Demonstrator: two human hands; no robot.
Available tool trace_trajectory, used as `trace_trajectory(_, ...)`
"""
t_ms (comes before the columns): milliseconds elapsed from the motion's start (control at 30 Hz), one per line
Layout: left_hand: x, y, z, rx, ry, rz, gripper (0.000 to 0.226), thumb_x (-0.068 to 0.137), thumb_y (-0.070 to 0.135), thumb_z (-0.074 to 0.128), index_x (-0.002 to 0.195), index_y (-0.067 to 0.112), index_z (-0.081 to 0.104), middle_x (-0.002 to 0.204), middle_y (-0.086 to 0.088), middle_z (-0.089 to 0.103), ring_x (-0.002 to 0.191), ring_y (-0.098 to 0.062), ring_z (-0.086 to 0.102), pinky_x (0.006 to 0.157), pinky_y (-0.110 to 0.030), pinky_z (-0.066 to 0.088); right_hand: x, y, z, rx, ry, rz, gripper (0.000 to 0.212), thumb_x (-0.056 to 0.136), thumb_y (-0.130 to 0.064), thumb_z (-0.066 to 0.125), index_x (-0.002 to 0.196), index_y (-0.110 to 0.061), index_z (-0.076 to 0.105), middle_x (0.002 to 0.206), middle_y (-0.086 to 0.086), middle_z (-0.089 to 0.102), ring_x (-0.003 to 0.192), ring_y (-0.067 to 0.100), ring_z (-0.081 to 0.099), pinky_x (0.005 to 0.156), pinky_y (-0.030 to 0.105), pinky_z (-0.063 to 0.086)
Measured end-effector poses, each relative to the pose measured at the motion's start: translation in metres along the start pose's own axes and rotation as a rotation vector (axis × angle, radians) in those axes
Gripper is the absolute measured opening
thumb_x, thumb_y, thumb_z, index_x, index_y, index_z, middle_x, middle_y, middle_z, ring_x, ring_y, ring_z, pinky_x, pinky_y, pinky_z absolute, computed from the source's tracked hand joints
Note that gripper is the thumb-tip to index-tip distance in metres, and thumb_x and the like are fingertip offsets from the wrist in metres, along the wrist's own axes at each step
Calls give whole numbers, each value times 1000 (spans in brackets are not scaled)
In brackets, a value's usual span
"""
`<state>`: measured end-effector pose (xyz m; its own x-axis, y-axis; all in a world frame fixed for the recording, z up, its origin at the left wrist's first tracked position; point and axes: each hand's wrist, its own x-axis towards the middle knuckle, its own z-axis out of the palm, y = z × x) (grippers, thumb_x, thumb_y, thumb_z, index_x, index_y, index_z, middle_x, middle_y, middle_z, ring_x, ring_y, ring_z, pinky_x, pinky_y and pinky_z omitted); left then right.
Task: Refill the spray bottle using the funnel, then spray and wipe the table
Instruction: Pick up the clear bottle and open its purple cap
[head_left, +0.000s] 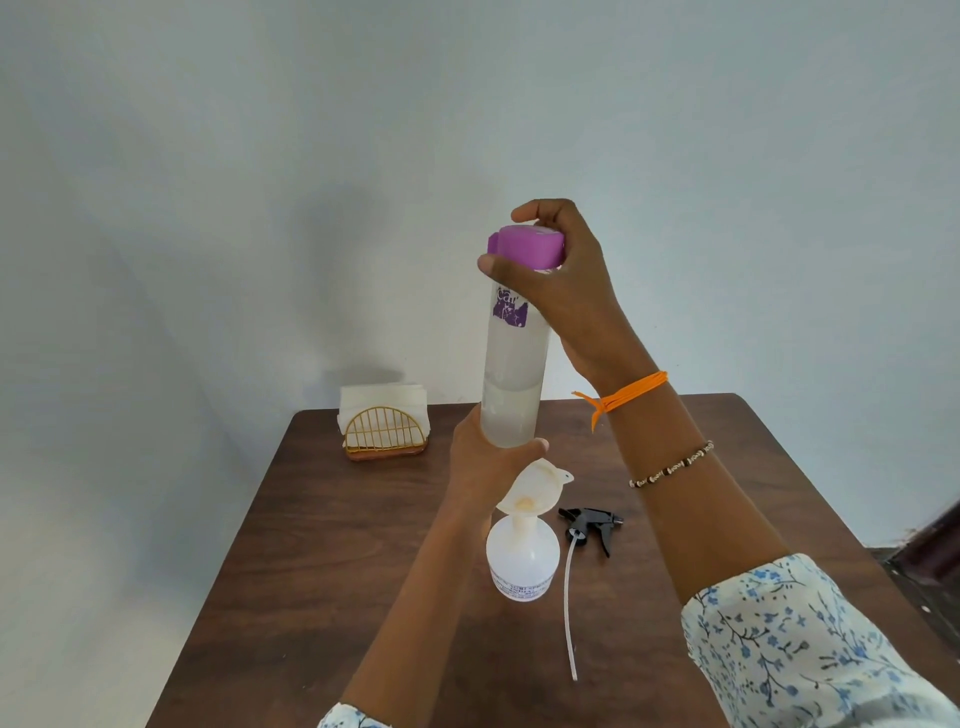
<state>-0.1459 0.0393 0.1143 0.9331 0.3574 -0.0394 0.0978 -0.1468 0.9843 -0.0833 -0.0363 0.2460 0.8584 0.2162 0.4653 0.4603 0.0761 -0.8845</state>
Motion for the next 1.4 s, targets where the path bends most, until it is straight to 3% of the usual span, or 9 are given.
trace_trajectory(133,0,0,-1,10,0,10,51,49,33,75,95,14,63,90,-5,68,89,-25,65,80,-45,56,-3,-2,-2,148,-9,-7,38,72,-10,77,105,-11,58,102,-2,61,85,9,61,69,20,51)
trace_trajectory(267,0,1,-3,12,-15,16,53,49,34,75,97,16,63,91,-3,68,90,-22,65,79,-41,56,-4,-3,-2,177,-8,-37,41,69,-14,75,107,-12,59,106,1,61,87,9,61,69,18,50)
trace_trajectory(467,1,-1,-9,-3,-38,27,41,62,23,81,98,16,63,92,-3,68,90,-20,65,77,-36,55,4,-4,-5,274,-143,4,47,56,-25,74,97,-21,53,118,28,53,92,25,58,72,29,49)
trace_trajectory(633,3,-2,-11,13,-36,30,42,64,21,81,101,16,63,95,-2,67,91,-19,64,78,-34,55,9,-4,-9,236,-130,-28,37,60,-13,75,89,-18,52,96,5,53,83,18,56,67,27,50)
trace_trajectory(800,1,0,-7,-12,-30,14,49,55,30,80,100,17,63,94,-1,67,91,-18,64,78,-37,56,8,1,-12,331,-112,-36,34,66,-18,74,97,-16,59,102,7,58,91,19,56,78,29,49)
trace_trajectory(967,-1,1,-8,-37,-10,27,46,52,30,76,93,14,63,88,-4,69,85,-21,66,74,-38,55,2,-2,-9,334,1,-98,28,70,-10,70,97,-13,60,96,1,63,88,12,60,76,23,49)
trace_trajectory(1133,-2,1,-8,-73,-5,22,43,53,27,76,91,14,63,87,-5,69,85,-21,66,73,-37,55,-1,0,-16,519,37,-115,36,80,-8,60,115,-10,53,101,1,60,91,10,57,84,23,45)
trace_trajectory(1267,1,-2,-9,-65,8,12,44,54,28,78,93,16,62,90,-3,68,88,-21,66,75,-36,56,-8,11,-27,558,65,-56,32,83,-11,56,114,-17,53,99,-1,54,86,10,52,82,23,45)
trace_trajectory(1400,3,-5,-10,-45,19,4,44,64,21,81,103,16,60,95,-2,65,91,-17,63,71,-29,53,-19,31,-35,647,143,85,12,92,-16,52,104,-15,55,96,0,54,85,14,56,85,26,48)
